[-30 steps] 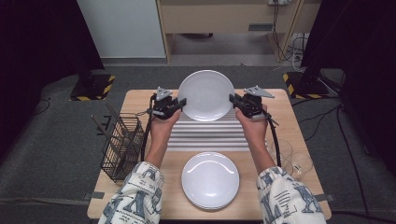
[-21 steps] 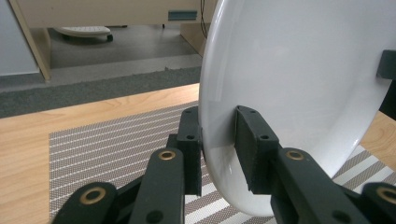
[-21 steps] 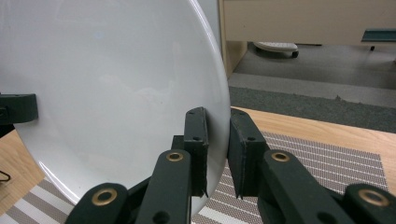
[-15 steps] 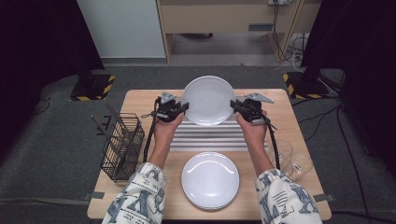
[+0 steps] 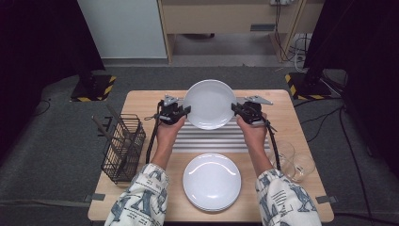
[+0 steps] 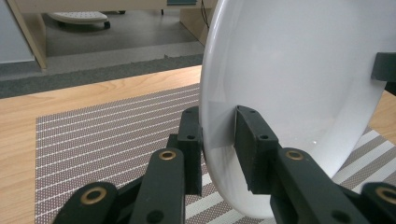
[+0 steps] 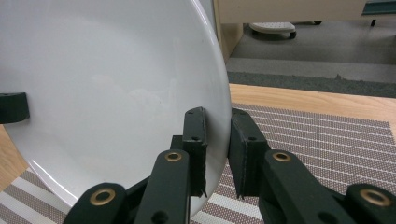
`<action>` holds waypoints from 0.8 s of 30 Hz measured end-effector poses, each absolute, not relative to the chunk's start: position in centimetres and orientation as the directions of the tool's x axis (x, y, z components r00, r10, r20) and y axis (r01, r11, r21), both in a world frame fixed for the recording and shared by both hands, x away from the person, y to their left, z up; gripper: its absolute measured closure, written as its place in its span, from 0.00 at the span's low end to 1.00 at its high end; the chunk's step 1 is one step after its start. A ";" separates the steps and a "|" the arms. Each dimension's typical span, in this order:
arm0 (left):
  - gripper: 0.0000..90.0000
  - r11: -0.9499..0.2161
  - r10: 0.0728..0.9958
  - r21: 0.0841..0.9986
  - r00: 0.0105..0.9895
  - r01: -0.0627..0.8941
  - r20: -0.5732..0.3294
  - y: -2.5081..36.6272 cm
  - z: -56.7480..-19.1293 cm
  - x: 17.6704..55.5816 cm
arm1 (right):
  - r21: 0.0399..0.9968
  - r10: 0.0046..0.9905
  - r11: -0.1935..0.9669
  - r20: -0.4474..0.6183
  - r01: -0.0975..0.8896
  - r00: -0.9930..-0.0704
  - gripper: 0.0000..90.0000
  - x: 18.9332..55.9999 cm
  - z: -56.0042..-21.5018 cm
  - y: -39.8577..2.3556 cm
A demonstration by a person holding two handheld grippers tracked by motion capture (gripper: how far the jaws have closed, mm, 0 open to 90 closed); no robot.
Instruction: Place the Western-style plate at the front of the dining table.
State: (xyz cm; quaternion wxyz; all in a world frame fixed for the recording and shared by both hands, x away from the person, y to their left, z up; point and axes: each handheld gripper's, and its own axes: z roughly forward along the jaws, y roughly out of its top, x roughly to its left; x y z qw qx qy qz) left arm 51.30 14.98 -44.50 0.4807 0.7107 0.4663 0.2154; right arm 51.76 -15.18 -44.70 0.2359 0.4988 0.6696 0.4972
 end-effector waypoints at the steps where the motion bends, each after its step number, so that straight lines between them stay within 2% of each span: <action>1: 0.80 -0.106 0.871 0.883 0.472 0.457 -0.140 15.0 -44.6 51.3 | 0.900 0.902 0.009 0.181 0.436 -0.392 0.86 51.8 -44.8 -15.2; 24: 0.79 -0.114 0.882 0.855 0.448 0.506 -0.148 14.8 -47.1 52.9 | 0.869 0.909 0.015 0.195 0.495 -0.368 0.86 53.1 -47.4 -14.8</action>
